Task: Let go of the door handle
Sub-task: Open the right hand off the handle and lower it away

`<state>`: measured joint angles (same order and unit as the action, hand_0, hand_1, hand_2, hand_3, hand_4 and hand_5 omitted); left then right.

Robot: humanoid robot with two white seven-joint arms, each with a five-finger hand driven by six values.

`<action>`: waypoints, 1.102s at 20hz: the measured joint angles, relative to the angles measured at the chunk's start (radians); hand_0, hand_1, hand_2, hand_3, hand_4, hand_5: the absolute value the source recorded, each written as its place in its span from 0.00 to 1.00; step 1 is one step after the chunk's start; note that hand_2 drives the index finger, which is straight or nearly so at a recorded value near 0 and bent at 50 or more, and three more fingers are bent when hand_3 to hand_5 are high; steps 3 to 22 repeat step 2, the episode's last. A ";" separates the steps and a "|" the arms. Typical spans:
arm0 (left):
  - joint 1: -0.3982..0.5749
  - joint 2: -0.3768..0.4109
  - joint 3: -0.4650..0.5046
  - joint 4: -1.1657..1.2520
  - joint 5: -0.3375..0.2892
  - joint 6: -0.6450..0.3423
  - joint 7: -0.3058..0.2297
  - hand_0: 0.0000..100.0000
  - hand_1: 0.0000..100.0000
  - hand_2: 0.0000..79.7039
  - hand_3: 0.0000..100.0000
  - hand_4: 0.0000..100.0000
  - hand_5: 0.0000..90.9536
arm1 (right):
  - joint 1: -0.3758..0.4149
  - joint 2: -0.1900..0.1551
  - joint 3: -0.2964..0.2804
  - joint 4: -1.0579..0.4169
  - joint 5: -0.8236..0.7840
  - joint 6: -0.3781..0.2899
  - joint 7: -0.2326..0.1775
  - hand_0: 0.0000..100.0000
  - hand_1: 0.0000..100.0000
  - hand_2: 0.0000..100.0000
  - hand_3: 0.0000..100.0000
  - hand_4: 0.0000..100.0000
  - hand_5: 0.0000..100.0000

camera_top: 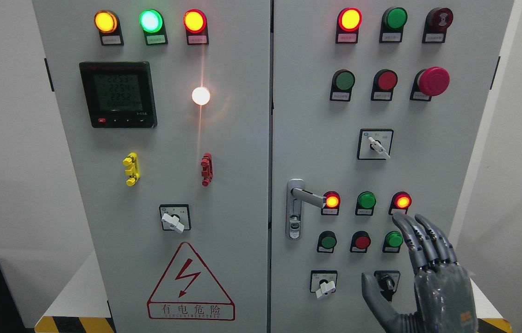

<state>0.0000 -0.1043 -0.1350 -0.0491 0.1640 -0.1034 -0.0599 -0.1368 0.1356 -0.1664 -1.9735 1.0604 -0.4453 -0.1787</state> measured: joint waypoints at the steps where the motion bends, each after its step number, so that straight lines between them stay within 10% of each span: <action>1: 0.000 0.000 0.000 0.000 0.000 0.000 0.000 0.12 0.56 0.00 0.00 0.00 0.00 | 0.001 0.000 -0.007 -0.002 -0.004 -0.014 0.002 0.46 0.21 0.00 0.12 0.12 0.10; 22: 0.000 0.000 0.000 0.000 0.000 0.000 0.000 0.12 0.56 0.00 0.00 0.00 0.00 | 0.001 0.000 -0.013 -0.004 -0.008 -0.030 0.005 0.46 0.21 0.01 0.08 0.06 0.06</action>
